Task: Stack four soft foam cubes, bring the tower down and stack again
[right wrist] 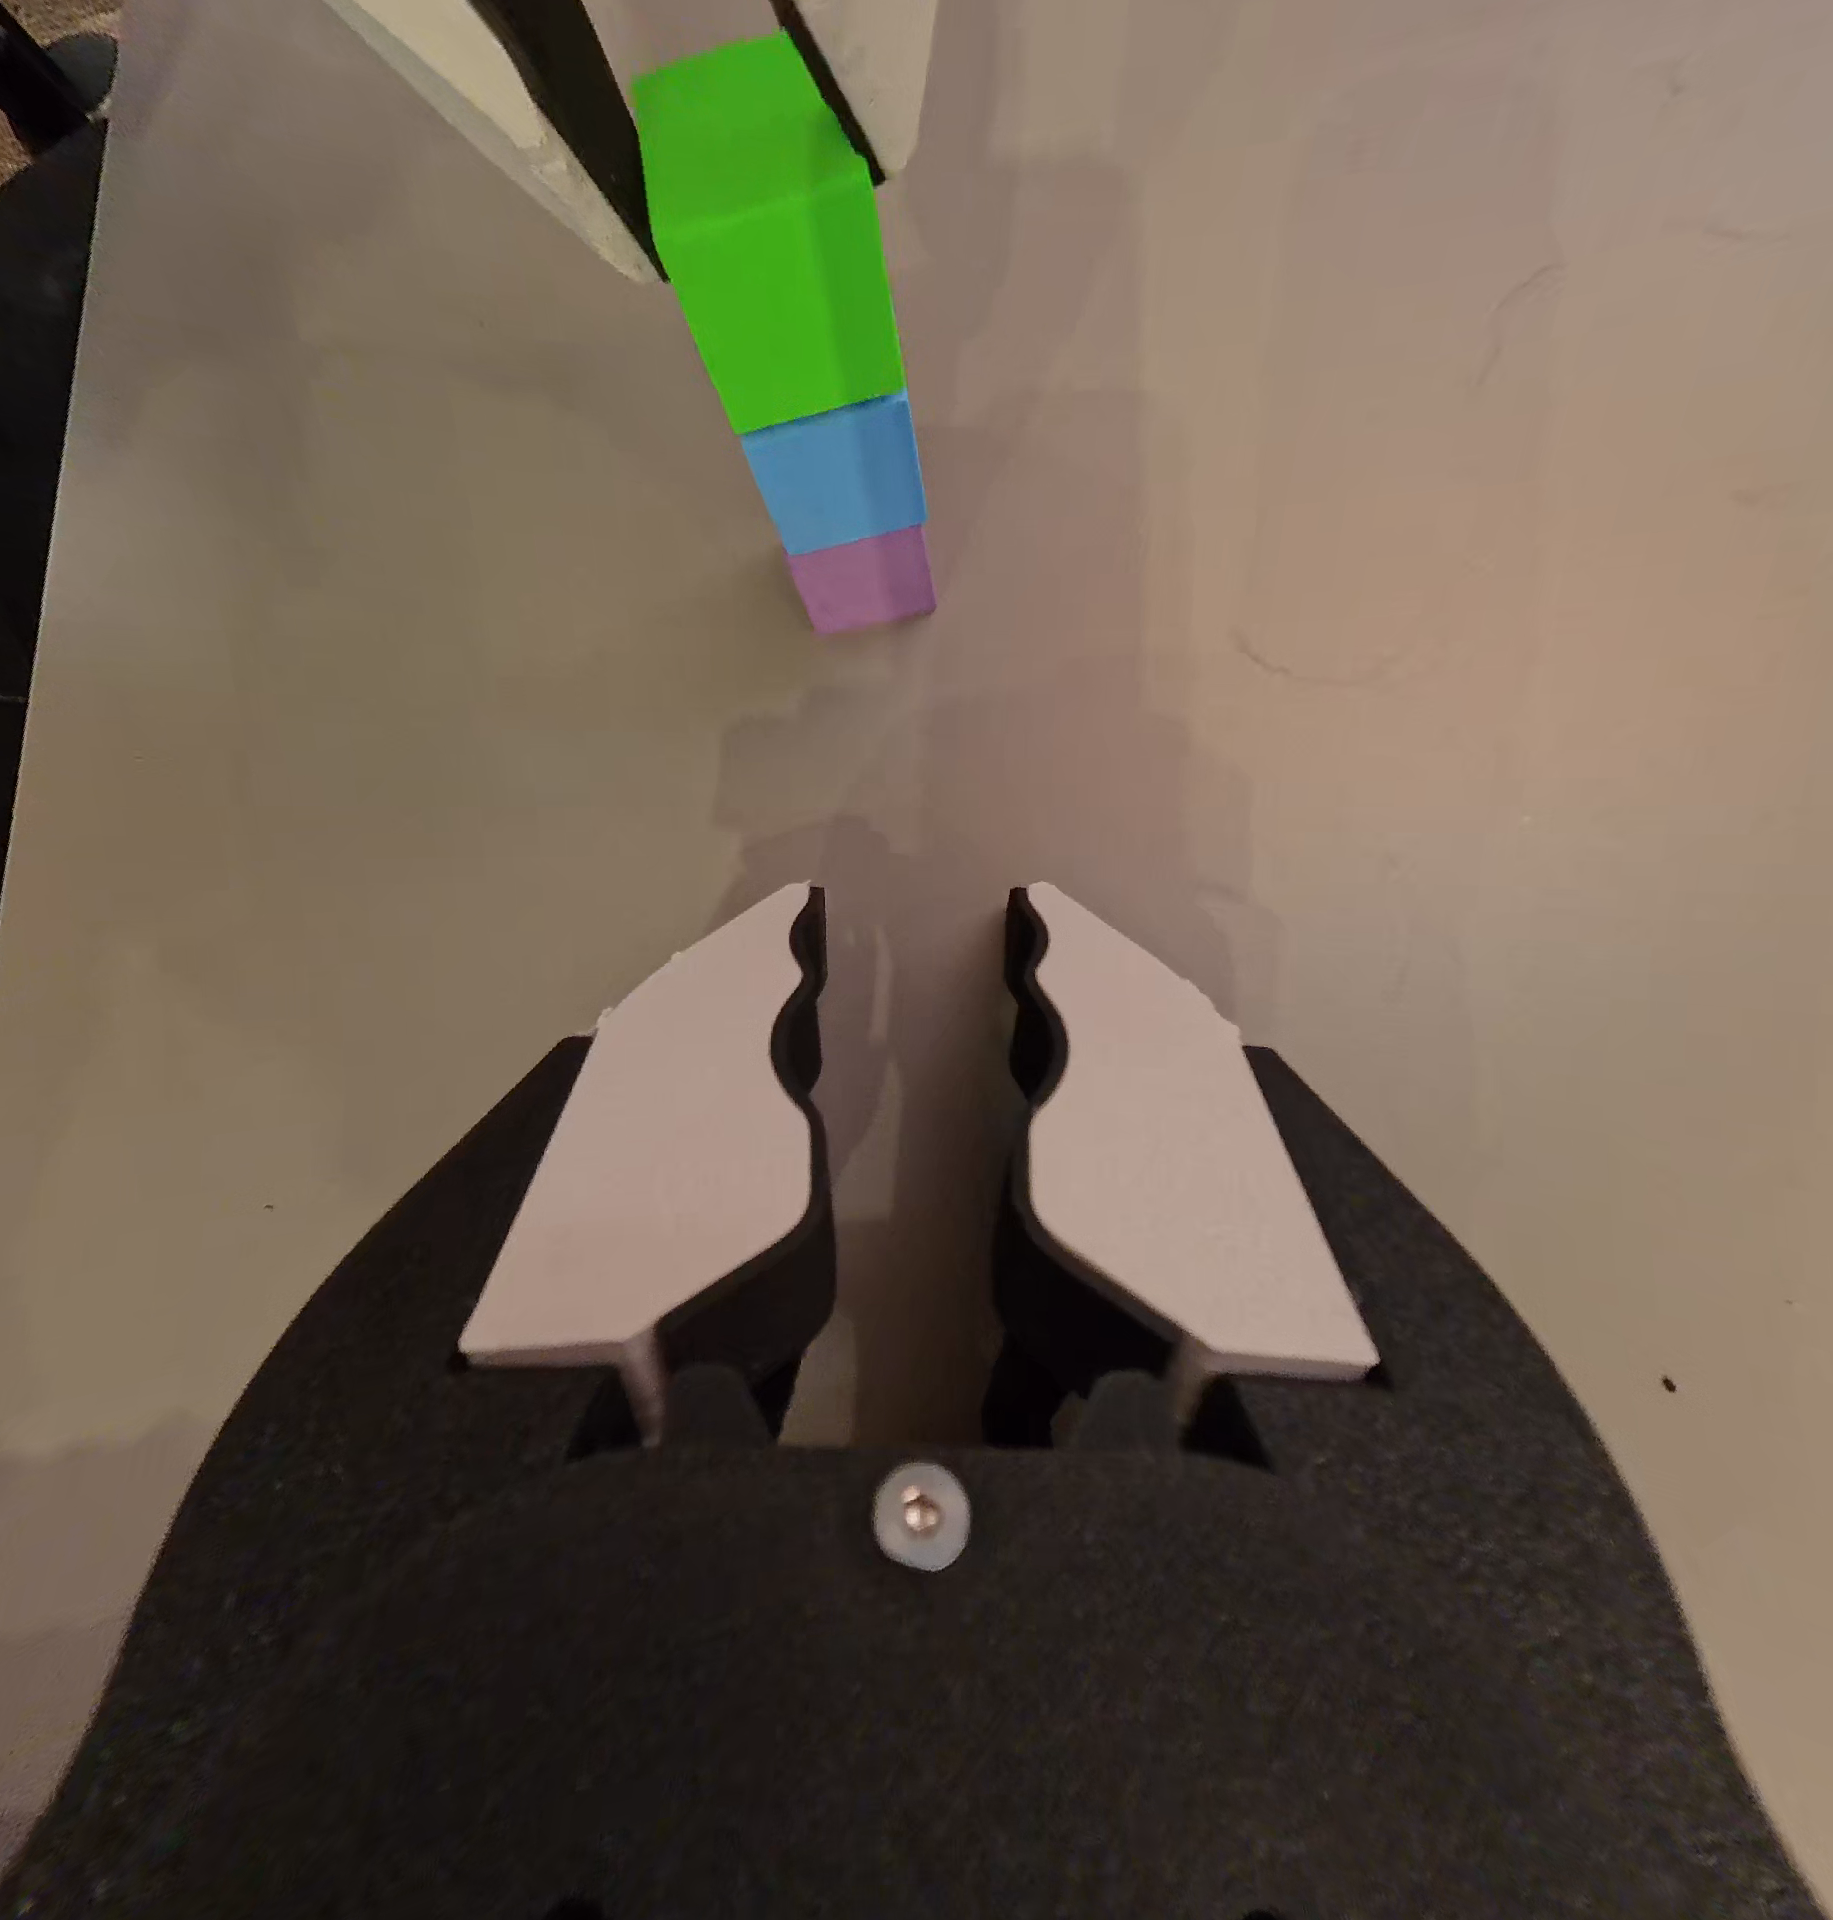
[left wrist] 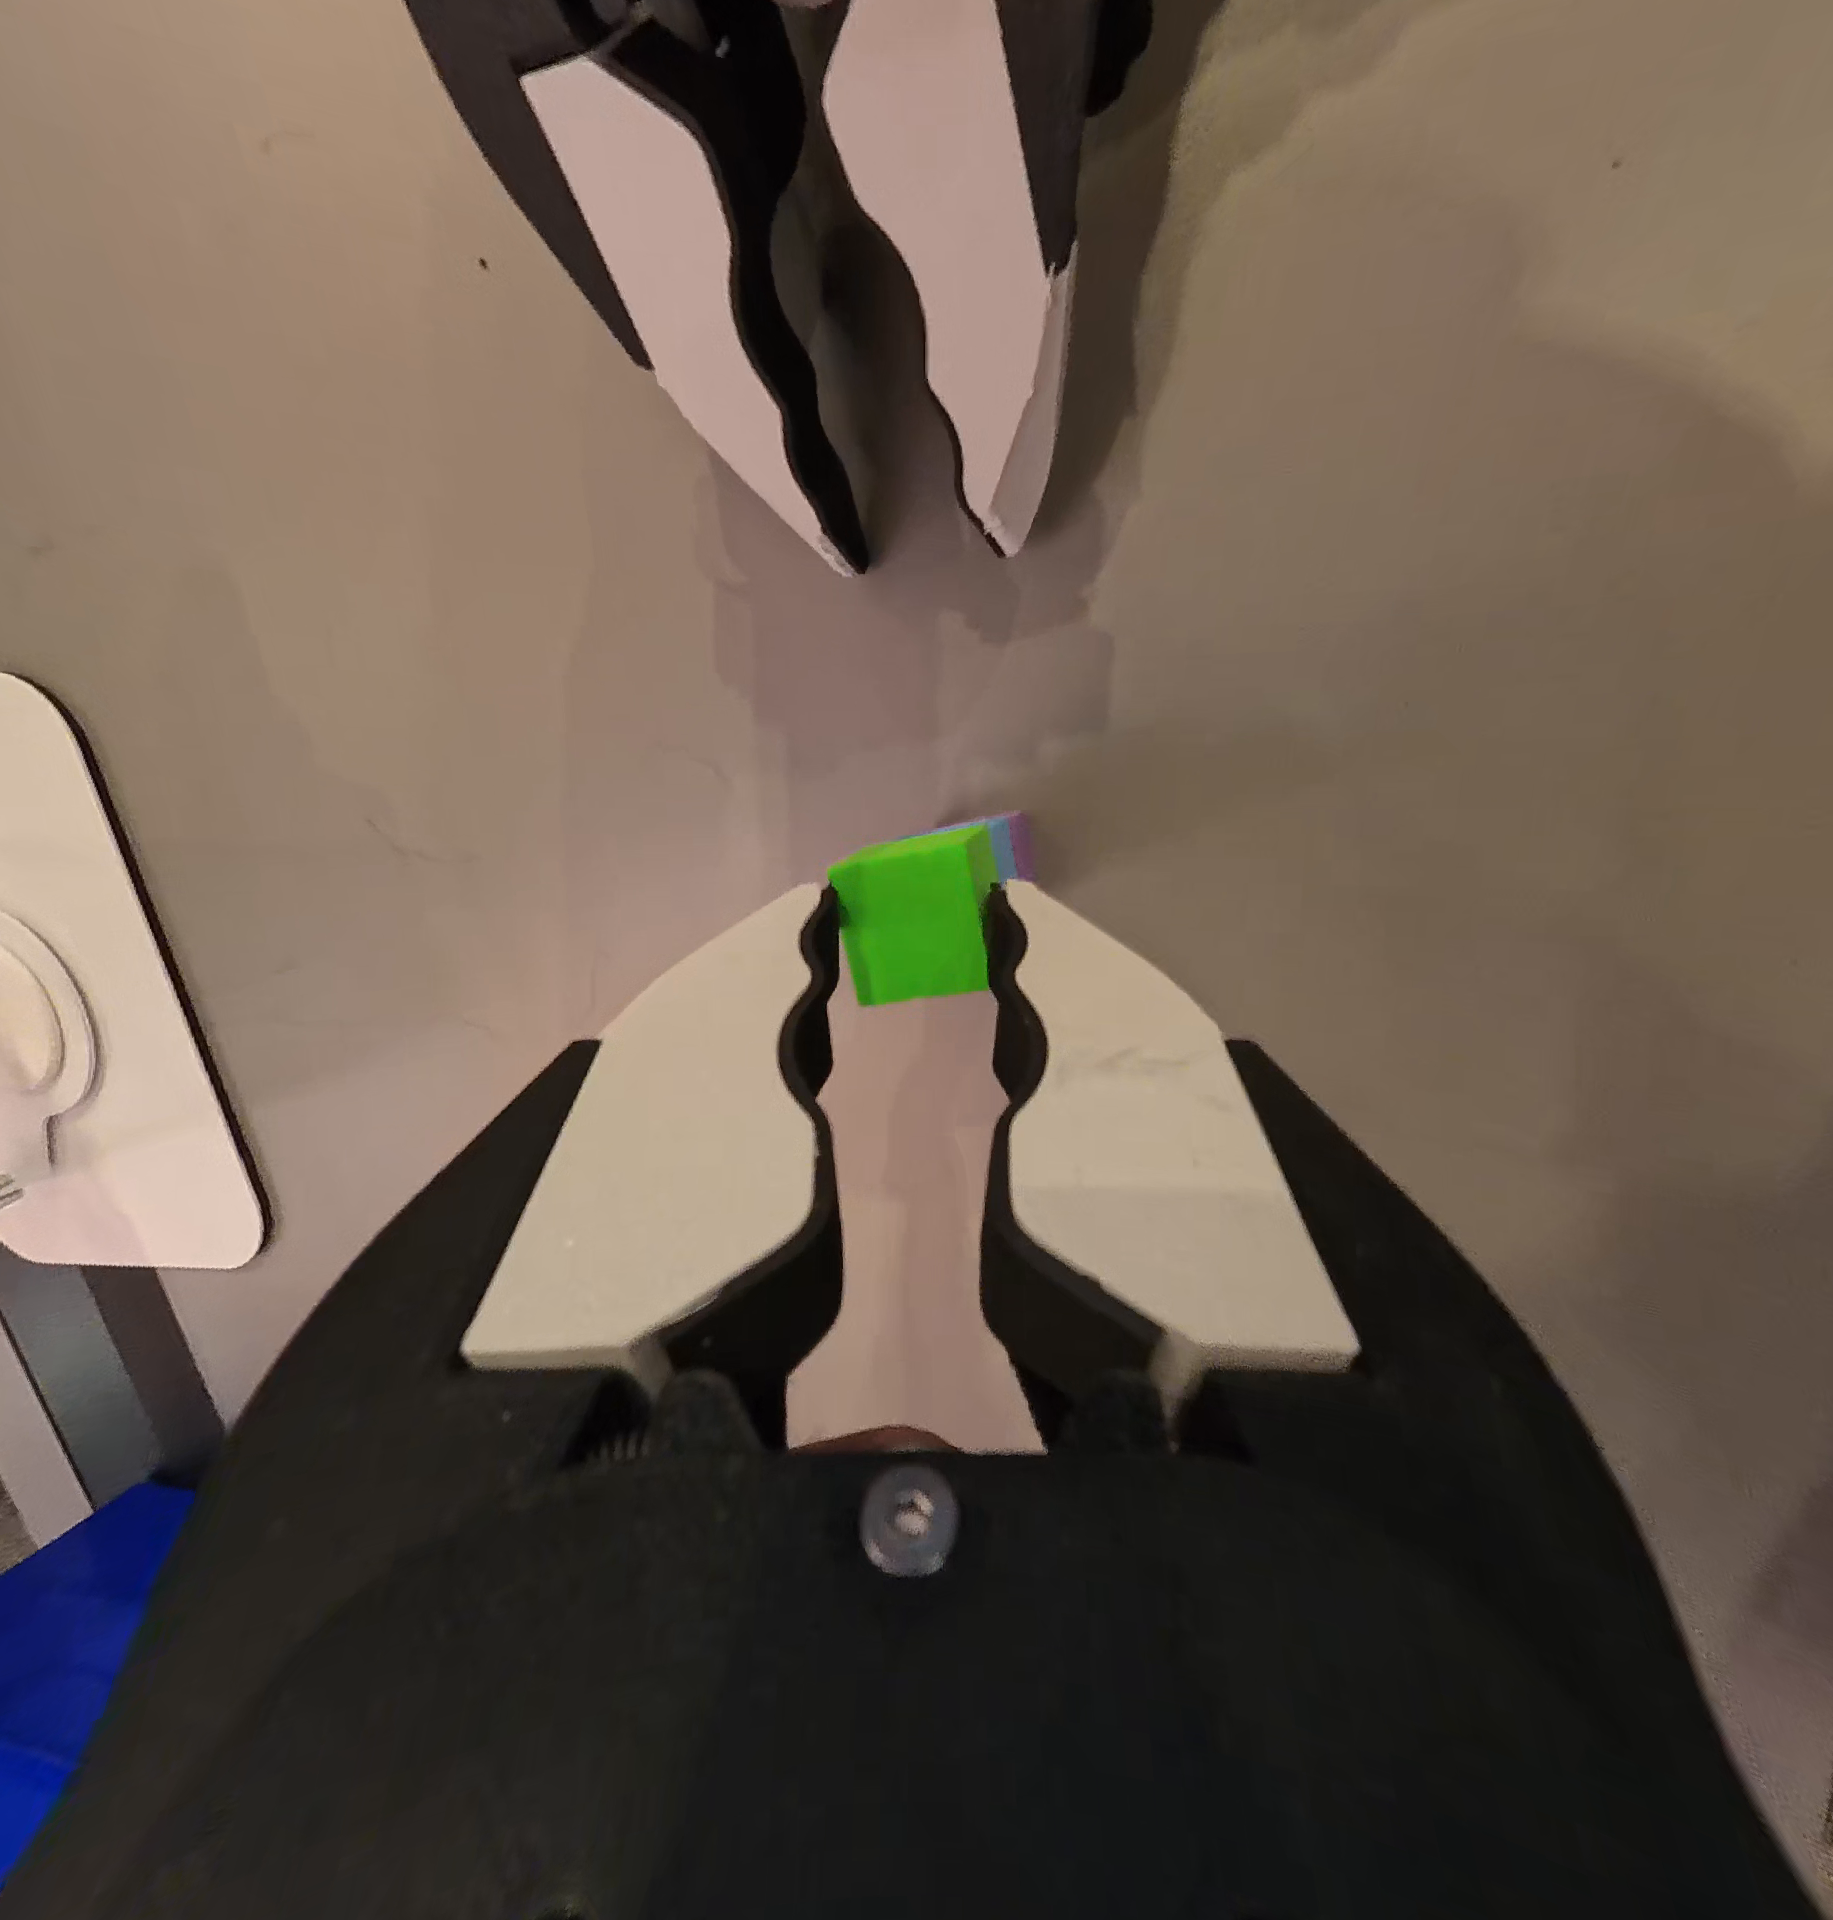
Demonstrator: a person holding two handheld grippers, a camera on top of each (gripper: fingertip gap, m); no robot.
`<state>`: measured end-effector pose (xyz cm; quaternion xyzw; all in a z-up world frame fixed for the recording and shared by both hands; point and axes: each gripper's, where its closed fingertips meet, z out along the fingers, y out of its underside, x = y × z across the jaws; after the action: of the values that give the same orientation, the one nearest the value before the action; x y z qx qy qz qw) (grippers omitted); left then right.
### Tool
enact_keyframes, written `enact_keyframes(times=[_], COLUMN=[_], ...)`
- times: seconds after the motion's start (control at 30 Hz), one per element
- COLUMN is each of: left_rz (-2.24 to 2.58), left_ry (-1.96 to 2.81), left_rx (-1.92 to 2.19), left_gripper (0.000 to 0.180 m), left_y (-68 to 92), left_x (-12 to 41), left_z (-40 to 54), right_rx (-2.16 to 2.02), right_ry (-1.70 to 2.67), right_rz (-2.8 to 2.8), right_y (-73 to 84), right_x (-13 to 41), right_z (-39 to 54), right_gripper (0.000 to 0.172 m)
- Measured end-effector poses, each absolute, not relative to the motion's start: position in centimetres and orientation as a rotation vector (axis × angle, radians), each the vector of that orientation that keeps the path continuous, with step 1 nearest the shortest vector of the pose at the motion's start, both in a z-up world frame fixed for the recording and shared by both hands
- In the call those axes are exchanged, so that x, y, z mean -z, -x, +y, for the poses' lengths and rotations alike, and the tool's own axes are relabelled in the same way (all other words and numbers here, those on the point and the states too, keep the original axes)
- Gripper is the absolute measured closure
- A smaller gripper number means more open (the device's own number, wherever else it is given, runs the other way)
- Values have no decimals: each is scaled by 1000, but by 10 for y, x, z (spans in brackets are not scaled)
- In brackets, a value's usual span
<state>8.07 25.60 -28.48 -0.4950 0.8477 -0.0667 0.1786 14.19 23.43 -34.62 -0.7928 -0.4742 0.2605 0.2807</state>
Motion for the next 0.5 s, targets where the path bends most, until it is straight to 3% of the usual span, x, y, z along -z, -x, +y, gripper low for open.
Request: enact_keyframes(times=[0.5], left_rz=[2408], left_ry=[1399], left_rx=[177], left_gripper=[152], left_y=[-81], left_x=[288], left_z=[257], right_rx=[-692], right_ry=[2125], right_rz=[-1276], right_y=[-142], right_x=[346], right_z=[234], right_gripper=[139])
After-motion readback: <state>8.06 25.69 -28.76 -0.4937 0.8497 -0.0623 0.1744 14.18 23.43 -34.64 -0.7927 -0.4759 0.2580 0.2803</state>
